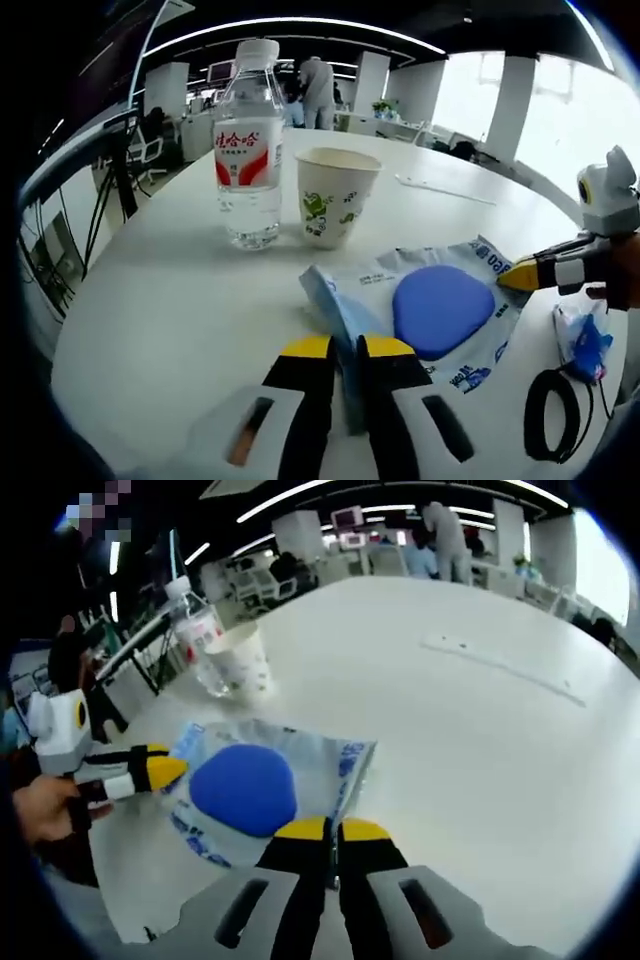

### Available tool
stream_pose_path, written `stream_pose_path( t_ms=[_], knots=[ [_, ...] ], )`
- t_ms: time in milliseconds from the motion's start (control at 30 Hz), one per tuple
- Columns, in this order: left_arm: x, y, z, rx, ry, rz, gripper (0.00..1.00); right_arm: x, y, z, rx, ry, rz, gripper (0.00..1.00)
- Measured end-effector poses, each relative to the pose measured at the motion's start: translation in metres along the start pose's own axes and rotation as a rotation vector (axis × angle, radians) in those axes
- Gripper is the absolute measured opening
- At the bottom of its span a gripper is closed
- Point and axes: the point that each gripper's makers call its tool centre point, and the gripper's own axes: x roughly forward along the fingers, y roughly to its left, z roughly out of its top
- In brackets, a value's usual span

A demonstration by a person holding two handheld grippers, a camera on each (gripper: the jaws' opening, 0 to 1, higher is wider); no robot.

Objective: Arrange the tabletop items into an orderly group along one side of the table until the central work area is clear of visible clutter.

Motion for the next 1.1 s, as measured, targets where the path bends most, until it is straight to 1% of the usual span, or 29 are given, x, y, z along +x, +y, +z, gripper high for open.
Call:
stream_pose_path(
  t_ms=[33,133,200,300,500,567,667,833,900,1000,1067,1100],
  knots=[
    [0.0,-0.003,0.001,-0.001,-0.004,-0.005,0.07,-0.001,-0.002,0.001,-0.007,-0.001,-0.01,0.0],
    [0.001,-0.008,0.005,0.004,-0.009,-0.018,0.05,-0.006,-0.007,0.004,0.024,-0.015,-0.017,0.0],
    [0.002,-0.012,0.011,0.008,-0.017,-0.026,0.04,-0.011,-0.009,0.006,0.038,-0.025,-0.018,0.0],
    [0.004,-0.016,0.019,0.016,-0.025,-0.039,0.03,-0.016,-0.012,0.008,0.025,-0.024,-0.009,0.0],
    [0.01,-0.031,0.034,0.036,-0.039,-0.071,0.02,-0.03,-0.027,0.019,0.052,-0.059,-0.022,0.0],
    [0.014,-0.037,0.037,0.041,-0.037,-0.083,0.02,-0.033,-0.032,0.019,0.056,-0.061,-0.03,0.0],
    [0.02,-0.046,0.041,0.075,-0.03,-0.098,0.02,-0.038,-0.041,0.019,0.072,-0.072,-0.043,0.0],
    [0.03,-0.061,0.051,0.102,-0.035,-0.125,0.02,-0.047,-0.057,0.018,0.108,-0.094,-0.064,0.0],
    [0.034,-0.066,0.054,0.109,-0.035,-0.137,0.02,-0.048,-0.063,0.016,0.114,-0.092,-0.073,0.0],
    [0.04,-0.071,0.057,0.124,-0.033,-0.142,0.02,-0.05,-0.068,0.016,0.123,-0.096,-0.083,0.0],
    [0.043,-0.071,0.06,0.141,-0.027,-0.126,0.01,-0.05,-0.069,0.018,0.13,-0.1,-0.081,0.0],
    [0.045,-0.073,0.061,0.154,-0.023,-0.128,0.01,-0.05,-0.069,0.018,0.125,-0.099,-0.086,0.0]
  ],
)
